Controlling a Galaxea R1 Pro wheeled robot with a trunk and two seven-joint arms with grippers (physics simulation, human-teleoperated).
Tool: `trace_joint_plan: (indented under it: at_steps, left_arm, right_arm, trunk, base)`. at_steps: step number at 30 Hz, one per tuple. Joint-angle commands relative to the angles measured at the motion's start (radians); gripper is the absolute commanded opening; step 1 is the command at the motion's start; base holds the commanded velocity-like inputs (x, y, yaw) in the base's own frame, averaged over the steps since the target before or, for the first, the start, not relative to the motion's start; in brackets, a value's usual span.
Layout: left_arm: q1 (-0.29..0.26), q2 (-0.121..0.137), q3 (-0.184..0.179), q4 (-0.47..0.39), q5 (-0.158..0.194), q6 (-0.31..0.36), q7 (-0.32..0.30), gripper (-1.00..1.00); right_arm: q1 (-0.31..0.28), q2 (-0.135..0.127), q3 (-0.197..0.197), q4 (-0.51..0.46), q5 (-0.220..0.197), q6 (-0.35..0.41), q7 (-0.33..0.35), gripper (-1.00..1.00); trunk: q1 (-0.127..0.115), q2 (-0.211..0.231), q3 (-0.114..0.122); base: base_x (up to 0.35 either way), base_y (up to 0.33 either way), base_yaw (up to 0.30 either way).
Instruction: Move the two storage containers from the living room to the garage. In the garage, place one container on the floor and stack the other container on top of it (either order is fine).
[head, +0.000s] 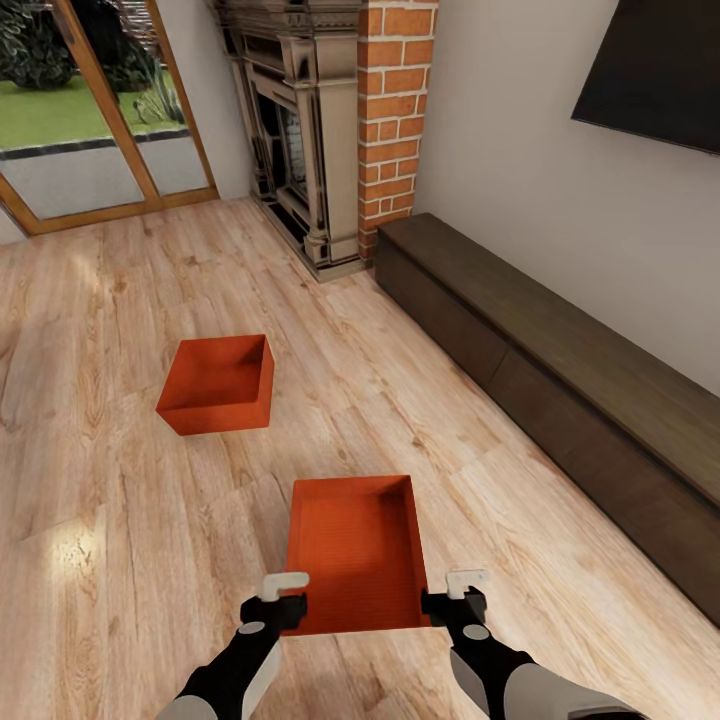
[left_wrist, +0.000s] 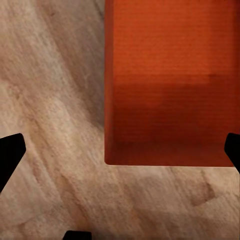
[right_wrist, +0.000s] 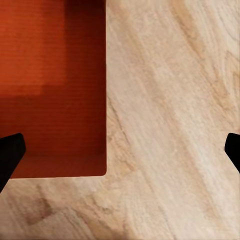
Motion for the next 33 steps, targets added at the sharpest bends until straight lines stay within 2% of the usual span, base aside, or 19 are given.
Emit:
trace_joint_plan:
  at_steps: [1, 14, 24, 33]
  left_arm:
    - [-0.001, -0.001, 0.001, 0.0, -0.004, -0.004, 0.003, 1.0]
    - [0.0, 0.0, 0.006, -0.001, 0.002, -0.008, 0.003, 1.0]
    - [0.0, 0.0, 0.005, -0.002, 0.003, -0.021, 0.003, 1.0]
    - [-0.001, 0.001, 0.008, -0.003, 0.004, -0.023, 0.003, 1.0]
  right_arm:
    - [-0.001, 0.001, 0.005, 0.003, 0.009, -0.001, -0.006, 1.0]
    - [-0.001, 0.002, 0.004, 0.004, 0.005, -0.002, 0.077, 1.0]
    - [-0.001, 0.002, 0.003, 0.003, 0.001, -0.012, 0.083, 1.0]
    - [-0.001, 0.001, 0.003, 0.002, 0.001, -0.013, 0.083, 1.0]
  trunk:
    - [0.0, 0.0, -0.001]
    - [0.0, 0.0, -0.001]
    - [0.0, 0.0, -0.001]
    - [0.0, 0.0, -0.001]
  base:
    - [0.0, 0.0, 0.0]
    - [0.0, 0.0, 0.0]
    - [0.014, 0.0, 0.0]
    - [0.228, 0.0, 0.0]
